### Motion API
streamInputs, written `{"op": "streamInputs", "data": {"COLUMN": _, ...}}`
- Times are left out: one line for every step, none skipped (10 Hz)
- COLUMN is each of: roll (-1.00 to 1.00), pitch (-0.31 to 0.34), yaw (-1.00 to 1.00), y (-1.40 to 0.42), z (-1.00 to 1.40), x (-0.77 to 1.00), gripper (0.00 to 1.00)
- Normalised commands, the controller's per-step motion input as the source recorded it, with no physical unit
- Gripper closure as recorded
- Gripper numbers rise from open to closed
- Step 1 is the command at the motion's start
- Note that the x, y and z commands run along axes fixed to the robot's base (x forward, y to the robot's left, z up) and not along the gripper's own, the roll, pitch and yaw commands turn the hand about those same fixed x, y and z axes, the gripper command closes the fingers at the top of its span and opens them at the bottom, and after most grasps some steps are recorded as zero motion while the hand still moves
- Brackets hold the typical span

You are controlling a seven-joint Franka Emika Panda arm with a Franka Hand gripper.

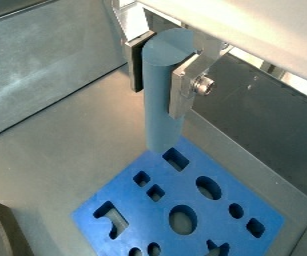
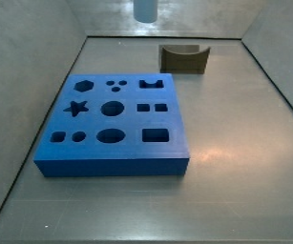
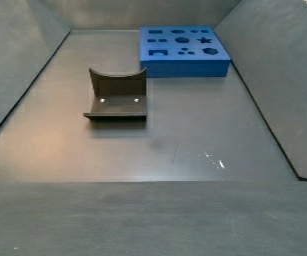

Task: Insert the oval object.

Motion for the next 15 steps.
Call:
{"op": "streamInputs", "data": {"roll": 0.00, "pitch": 0.000, "yaw": 0.00, "y": 0.05, "z": 0.00, "x": -0.11, "gripper": 1.00}}
{"op": "streamInputs", "data": {"roll": -0.04, "pitch": -0.084, "yaw": -0.68, "y": -0.01, "z": -0.17, "x": -0.47, "gripper": 1.00}}
{"op": "streamInputs", "data": {"roll": 0.00, "pitch": -0.023, "yaw": -1.00, "y": 0.00, "z": -0.33, "x": 0.00, "gripper": 1.00}}
{"op": "streamInputs", "data": {"roll": -0.01, "pitch": -0.027, "yaw": -1.00, "y": 0.00, "z": -0.36, "x": 0.00, "gripper": 1.00}}
{"op": "streamInputs", "data": {"roll": 0.00, "pitch": -0.004, "yaw": -1.00, "y": -0.03, "z": -0.33, "x": 0.00, "gripper": 1.00}}
{"op": "streamInputs", "data": {"roll": 0.00, "pitch": -0.026, "yaw": -0.99, "y": -0.16, "z": -0.35, "x": 0.00, "gripper": 1.00}}
{"op": "streamInputs", "data": {"roll": 0.00, "pitch": -0.053, "yaw": -0.85, "y": -0.35, "z": -0.41, "x": 0.00, "gripper": 1.00}}
{"op": "streamInputs", "data": {"roll": 0.00, "pitch": -0.077, "yaw": -0.56, "y": -0.67, "z": -0.55, "x": -0.03, "gripper": 1.00}}
{"op": "streamInputs", "data": {"roll": 0.01, "pitch": -0.170, "yaw": -0.51, "y": -0.71, "z": -0.79, "x": -0.14, "gripper": 1.00}}
{"op": "streamInputs", "data": {"roll": 0.01, "pitch": -0.187, "yaw": -0.52, "y": -0.70, "z": -0.82, "x": -0.16, "gripper": 1.00}}
{"op": "streamInputs", "data": {"roll": 0.00, "pitch": -0.090, "yaw": -0.89, "y": -0.25, "z": -0.85, "x": -0.11, "gripper": 1.00}}
{"op": "streamInputs", "data": {"roll": 0.00, "pitch": -0.036, "yaw": -1.00, "y": 0.00, "z": -0.88, "x": -0.04, "gripper": 1.00}}
{"op": "streamInputs", "data": {"roll": 0.00, "pitch": 0.000, "yaw": -1.00, "y": 0.00, "z": -0.82, "x": 0.00, "gripper": 1.00}}
{"op": "streamInputs", "data": {"roll": 0.00, "pitch": 0.004, "yaw": -1.00, "y": 0.00, "z": -0.71, "x": 0.00, "gripper": 1.00}}
{"op": "streamInputs", "data": {"roll": 0.01, "pitch": 0.019, "yaw": -1.00, "y": 0.00, "z": -0.59, "x": 0.00, "gripper": 1.00}}
